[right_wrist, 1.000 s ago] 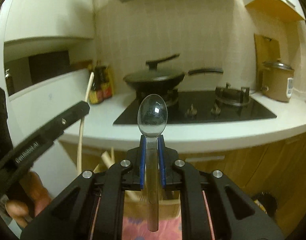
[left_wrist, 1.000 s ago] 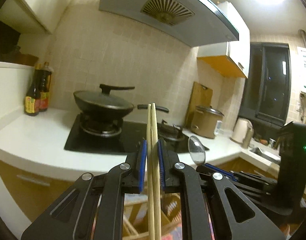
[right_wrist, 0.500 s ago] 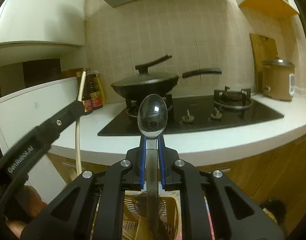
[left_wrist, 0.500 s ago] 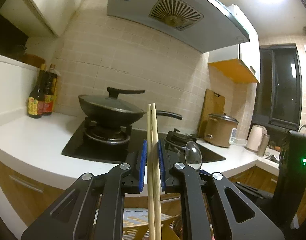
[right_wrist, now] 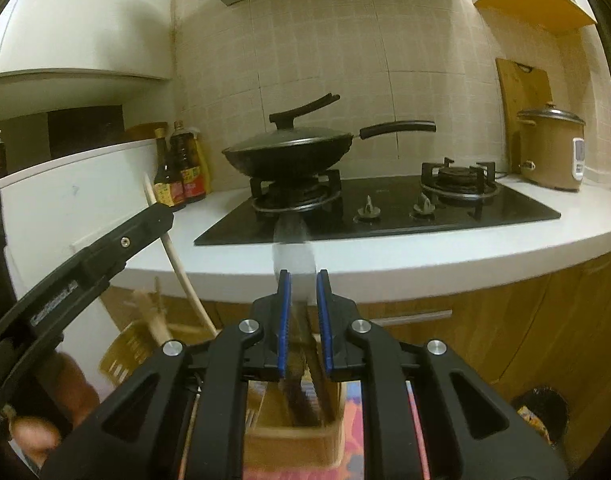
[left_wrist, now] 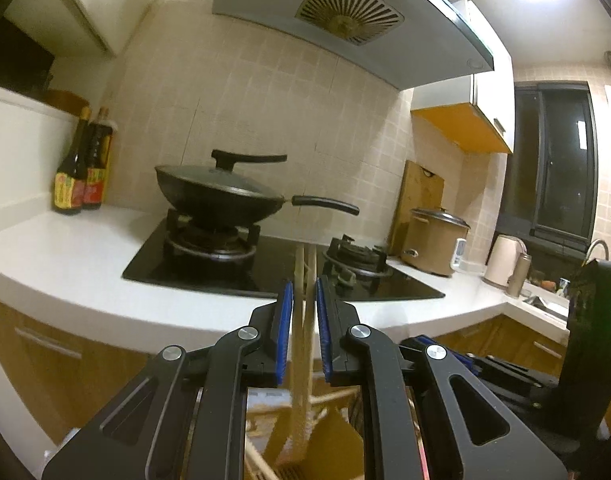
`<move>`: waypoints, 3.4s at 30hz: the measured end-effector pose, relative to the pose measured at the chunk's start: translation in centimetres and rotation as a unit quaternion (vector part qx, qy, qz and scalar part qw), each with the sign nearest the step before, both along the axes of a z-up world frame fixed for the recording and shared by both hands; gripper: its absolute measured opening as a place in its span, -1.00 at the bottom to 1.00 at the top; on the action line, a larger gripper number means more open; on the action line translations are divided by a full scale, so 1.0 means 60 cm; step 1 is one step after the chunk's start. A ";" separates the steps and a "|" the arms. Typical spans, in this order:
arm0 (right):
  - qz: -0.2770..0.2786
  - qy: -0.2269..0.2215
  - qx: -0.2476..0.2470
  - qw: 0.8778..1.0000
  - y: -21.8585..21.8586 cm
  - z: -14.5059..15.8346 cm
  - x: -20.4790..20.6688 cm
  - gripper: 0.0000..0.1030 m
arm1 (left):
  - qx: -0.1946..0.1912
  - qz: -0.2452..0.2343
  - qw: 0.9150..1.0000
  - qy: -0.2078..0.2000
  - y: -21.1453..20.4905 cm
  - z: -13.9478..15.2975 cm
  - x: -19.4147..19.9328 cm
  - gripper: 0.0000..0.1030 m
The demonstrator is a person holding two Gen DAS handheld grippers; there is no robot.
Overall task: Organize utensils
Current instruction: 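Lift chopsticks into basket with left tool while right tool drops purple spoon in, then grasp a single chopstick with left tool while right tool grasps another chopstick, then carry chopstick into basket with left tool while right tool drops its chopstick in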
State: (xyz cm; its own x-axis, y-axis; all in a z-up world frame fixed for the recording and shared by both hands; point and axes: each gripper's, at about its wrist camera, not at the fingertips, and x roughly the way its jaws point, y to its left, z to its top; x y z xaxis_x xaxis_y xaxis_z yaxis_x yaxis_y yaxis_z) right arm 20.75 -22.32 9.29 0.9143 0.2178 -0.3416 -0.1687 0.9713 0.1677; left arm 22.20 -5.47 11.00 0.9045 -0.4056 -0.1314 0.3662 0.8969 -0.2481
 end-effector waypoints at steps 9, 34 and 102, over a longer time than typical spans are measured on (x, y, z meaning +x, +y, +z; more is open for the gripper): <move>0.015 0.042 0.017 0.999 -0.014 -0.009 -0.081 -0.39 | -0.003 -0.024 0.999 0.028 0.037 -0.006 -0.049 -0.18; 0.030 0.231 -0.027 0.972 0.041 -0.173 -0.242 -0.39 | 0.085 -0.028 0.972 0.219 0.106 -0.182 -0.236 -0.13; 0.036 0.386 -0.026 0.922 0.031 -0.241 -0.232 -0.65 | 0.228 -0.048 0.906 0.354 0.094 -0.261 -0.241 -0.74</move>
